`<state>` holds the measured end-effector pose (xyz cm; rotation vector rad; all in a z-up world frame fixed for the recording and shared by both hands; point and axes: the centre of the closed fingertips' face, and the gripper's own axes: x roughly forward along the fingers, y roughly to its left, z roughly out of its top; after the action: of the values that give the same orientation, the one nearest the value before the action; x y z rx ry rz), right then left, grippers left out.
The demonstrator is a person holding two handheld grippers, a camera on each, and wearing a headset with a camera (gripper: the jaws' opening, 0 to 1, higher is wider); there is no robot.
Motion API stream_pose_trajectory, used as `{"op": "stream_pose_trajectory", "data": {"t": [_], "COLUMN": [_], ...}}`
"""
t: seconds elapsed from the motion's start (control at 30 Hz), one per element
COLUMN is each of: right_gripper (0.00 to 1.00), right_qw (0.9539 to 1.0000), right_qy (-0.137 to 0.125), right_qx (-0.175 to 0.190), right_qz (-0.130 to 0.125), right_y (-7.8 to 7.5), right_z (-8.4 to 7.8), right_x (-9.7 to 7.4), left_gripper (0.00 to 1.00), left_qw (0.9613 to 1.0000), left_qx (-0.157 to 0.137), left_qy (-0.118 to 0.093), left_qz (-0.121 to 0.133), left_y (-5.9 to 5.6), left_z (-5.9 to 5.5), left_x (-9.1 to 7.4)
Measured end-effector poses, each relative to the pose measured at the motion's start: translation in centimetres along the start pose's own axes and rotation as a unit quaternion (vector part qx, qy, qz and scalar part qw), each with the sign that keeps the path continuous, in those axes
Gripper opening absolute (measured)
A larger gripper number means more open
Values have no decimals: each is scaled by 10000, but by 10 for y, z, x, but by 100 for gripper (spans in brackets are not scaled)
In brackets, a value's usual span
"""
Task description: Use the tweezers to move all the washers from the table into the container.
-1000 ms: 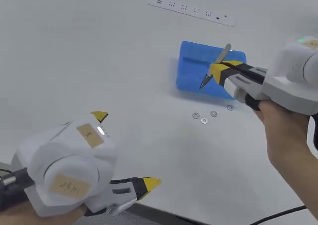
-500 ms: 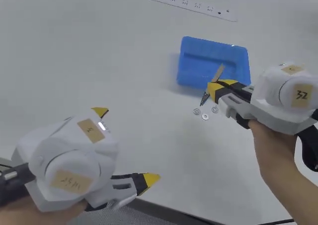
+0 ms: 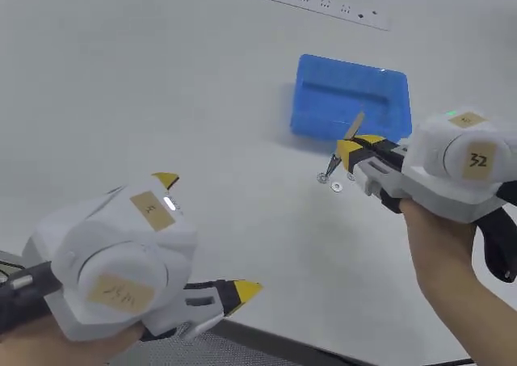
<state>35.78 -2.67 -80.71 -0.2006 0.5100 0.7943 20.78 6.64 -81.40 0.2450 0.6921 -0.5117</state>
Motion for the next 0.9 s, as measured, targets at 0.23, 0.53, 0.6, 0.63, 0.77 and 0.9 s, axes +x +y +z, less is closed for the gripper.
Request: {"op": "stream_pose_trajectory", "data": {"t": [0.23,0.53,0.6,0.63,0.77,0.9], "right_gripper": [2,2,2,2,2,2], "right_qw": [9999,9999,9999,9999,10000,9999], "right_qy": [-25,-39,-37,-30,-36,-20], "right_qx": [83,157,140,129,37,-86], "right_qz": [-54,-50,-44,-43,-64,-75], "right_y": [-2,-2,-1,0,1,3], "right_z": [-1,-1,-1,-1,-3,-6], "right_x": [-4,-1,-1,-1,0,-3], "left_gripper": [91,91,91,91,91,91], "left_qw": [10000,10000,10000,10000,10000,10000], "left_qx": [34,39,38,39,40,55], "left_qy": [32,40,50,49,53,65], "left_qz": [-5,-14,-3,-2,-13,-18], "left_y": [-1,-1,0,0,-1,-1], "left_z": [-1,-1,-1,-1,-2,-2], "left_x": [1,1,1,1,1,1]}}
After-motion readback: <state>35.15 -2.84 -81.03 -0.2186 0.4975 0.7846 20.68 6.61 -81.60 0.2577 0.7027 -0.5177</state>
